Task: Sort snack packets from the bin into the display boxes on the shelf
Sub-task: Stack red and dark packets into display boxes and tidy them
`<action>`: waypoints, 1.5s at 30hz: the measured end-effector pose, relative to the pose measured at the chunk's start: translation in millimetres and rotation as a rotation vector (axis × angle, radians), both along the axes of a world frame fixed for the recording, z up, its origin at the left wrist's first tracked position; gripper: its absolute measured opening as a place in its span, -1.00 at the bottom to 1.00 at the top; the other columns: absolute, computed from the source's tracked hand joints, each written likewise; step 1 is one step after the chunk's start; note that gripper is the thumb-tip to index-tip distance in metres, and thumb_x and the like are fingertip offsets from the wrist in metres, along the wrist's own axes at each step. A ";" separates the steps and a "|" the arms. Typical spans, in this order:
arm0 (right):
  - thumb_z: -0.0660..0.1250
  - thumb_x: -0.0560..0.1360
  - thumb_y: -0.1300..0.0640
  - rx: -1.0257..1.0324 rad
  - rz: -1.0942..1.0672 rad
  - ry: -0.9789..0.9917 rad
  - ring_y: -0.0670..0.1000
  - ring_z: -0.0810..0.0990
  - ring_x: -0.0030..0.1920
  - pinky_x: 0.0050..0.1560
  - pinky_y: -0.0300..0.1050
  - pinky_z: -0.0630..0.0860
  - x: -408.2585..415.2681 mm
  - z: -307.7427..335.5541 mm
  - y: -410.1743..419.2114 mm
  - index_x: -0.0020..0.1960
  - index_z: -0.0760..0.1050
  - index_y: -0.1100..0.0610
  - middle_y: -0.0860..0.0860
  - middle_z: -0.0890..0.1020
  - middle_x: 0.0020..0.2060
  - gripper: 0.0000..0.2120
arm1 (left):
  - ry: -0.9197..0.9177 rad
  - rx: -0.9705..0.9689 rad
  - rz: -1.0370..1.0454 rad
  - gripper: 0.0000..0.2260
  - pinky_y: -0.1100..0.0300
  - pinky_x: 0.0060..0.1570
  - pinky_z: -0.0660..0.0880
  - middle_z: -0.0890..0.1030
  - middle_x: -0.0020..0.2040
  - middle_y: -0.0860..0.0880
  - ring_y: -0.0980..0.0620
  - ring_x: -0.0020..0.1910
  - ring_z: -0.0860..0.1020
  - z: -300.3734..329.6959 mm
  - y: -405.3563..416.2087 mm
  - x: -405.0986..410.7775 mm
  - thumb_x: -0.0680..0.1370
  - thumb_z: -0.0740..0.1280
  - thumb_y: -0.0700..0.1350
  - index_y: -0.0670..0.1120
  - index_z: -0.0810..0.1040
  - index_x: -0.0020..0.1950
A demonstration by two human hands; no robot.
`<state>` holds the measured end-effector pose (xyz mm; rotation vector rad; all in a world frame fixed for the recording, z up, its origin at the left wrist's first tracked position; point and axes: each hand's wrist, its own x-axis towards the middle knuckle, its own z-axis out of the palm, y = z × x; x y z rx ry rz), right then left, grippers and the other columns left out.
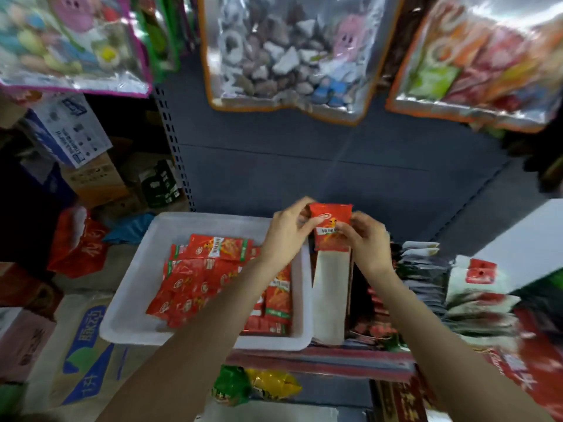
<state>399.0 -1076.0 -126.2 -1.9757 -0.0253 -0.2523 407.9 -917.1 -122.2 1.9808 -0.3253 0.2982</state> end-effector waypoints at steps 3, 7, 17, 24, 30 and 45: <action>0.33 0.51 0.24 0.040 -0.032 0.021 -0.06 0.66 -0.18 -0.07 -0.01 0.60 6.2 1.6 -23.0 -0.09 0.56 0.12 -0.06 0.66 -0.21 -0.94 | 0.044 -0.003 0.013 -0.83 0.20 0.02 0.53 0.60 -0.16 0.06 0.08 -0.12 0.61 0.7 -27.0 14.5 0.50 0.40 -0.15 -0.15 0.54 0.06; 0.34 0.48 0.26 -0.013 0.016 0.091 -0.02 0.65 -0.12 -0.01 -0.05 0.59 22.1 5.2 -36.8 -0.04 0.58 0.13 -0.04 0.67 -0.17 -0.91 | 0.001 0.065 0.090 -0.89 0.18 -0.05 0.52 0.61 -0.19 0.00 -0.04 -0.12 0.62 1.4 -43.1 29.1 0.52 0.37 -0.20 -0.22 0.54 -0.01; 0.39 0.44 0.30 -0.171 0.147 0.203 0.09 0.65 -0.06 0.03 0.00 0.57 58.2 18.0 -40.9 -0.04 0.58 0.21 0.12 0.68 -0.08 -0.89 | 0.111 0.189 0.109 -0.83 0.35 -0.12 0.39 0.62 -0.04 -0.10 0.04 -0.10 0.55 11.5 -39.2 53.9 0.55 0.33 -0.19 -0.23 0.53 0.10; 0.37 0.46 0.22 -0.341 0.132 0.027 -0.04 0.58 -0.16 -0.14 -0.23 0.48 60.5 19.4 -51.9 0.05 0.56 0.13 -0.04 0.61 -0.16 -0.83 | 0.156 0.167 0.048 -0.89 0.23 -0.05 0.49 0.65 -0.06 -0.13 -0.03 -0.05 0.61 12.5 -54.9 60.5 0.52 0.36 -0.22 -0.23 0.55 0.01; 0.34 0.50 0.18 -0.504 0.121 0.012 0.04 0.62 -0.11 -0.09 -0.12 0.52 67.9 16.5 -62.1 0.01 0.58 0.10 0.03 0.67 -0.11 -0.90 | 0.429 0.145 -0.031 -0.53 0.15 0.34 0.34 0.51 0.28 -0.02 0.00 0.33 0.43 -15.7 -45.9 55.6 0.49 0.22 -0.42 -0.08 0.41 0.35; 0.36 0.48 0.18 -0.589 0.253 0.097 0.06 0.60 -0.18 -0.13 -0.02 0.54 65.6 11.6 -45.2 -0.20 0.52 0.07 0.02 0.62 -0.24 -0.90 | 0.510 0.397 -0.074 -0.69 0.25 0.04 0.37 0.56 0.21 -0.10 -0.02 0.14 0.51 -33.0 -35.3 53.8 0.57 0.17 -0.29 -0.14 0.48 0.28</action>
